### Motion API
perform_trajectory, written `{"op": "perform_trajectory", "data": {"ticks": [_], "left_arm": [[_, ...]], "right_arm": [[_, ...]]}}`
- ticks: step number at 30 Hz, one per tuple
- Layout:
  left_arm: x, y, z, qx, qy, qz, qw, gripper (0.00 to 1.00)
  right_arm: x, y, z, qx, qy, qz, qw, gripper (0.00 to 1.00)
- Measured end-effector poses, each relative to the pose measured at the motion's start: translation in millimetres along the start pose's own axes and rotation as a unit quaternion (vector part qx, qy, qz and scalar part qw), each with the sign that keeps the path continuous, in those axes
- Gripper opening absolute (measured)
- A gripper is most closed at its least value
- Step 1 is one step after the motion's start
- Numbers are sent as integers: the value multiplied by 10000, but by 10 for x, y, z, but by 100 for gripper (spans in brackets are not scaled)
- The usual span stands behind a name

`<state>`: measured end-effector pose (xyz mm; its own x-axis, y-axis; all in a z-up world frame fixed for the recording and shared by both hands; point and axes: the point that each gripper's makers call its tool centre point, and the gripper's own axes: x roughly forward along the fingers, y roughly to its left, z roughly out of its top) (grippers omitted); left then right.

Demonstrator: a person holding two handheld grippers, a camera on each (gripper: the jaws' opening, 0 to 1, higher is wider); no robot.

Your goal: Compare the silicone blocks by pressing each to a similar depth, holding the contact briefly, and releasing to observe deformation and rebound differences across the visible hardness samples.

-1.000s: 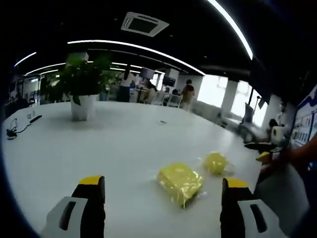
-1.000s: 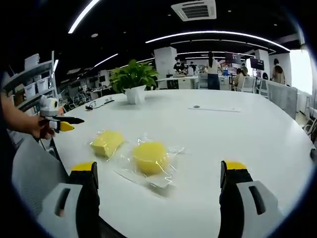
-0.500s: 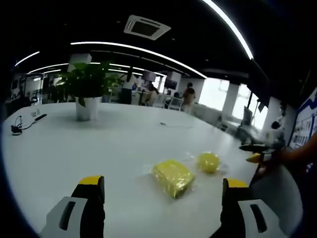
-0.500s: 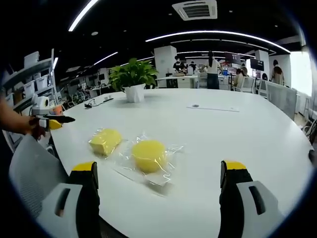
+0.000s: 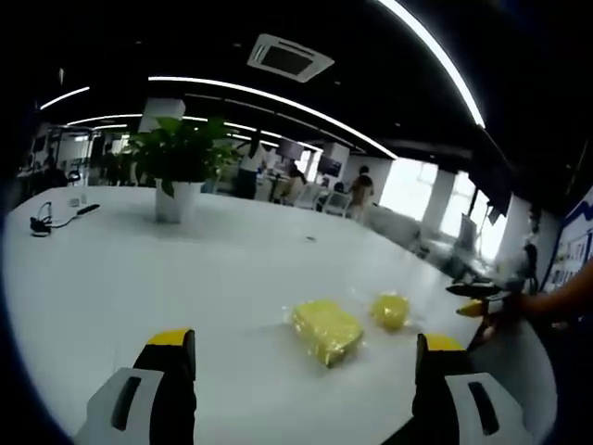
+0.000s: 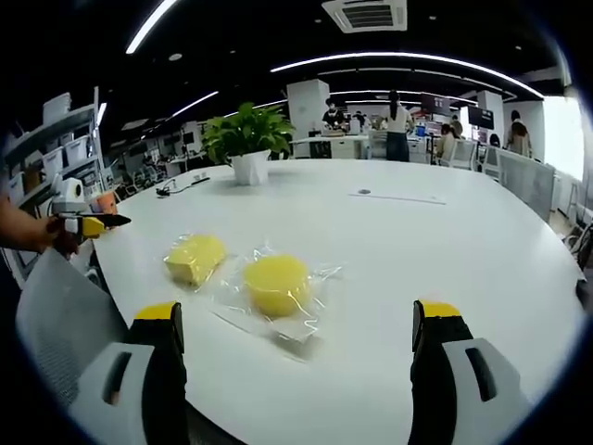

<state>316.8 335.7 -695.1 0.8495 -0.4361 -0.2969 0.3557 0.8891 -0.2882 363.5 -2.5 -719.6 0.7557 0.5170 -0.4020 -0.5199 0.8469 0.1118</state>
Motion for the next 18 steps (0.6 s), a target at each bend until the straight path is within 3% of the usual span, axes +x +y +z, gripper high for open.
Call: {"op": "perform_trajectory", "data": {"ticks": [18], "left_arm": [[-5,-98,-21,44,66,-134,9999,100]], "right_arm": [[-2,-2,9,-54,-10,-36,10000,96]]}}
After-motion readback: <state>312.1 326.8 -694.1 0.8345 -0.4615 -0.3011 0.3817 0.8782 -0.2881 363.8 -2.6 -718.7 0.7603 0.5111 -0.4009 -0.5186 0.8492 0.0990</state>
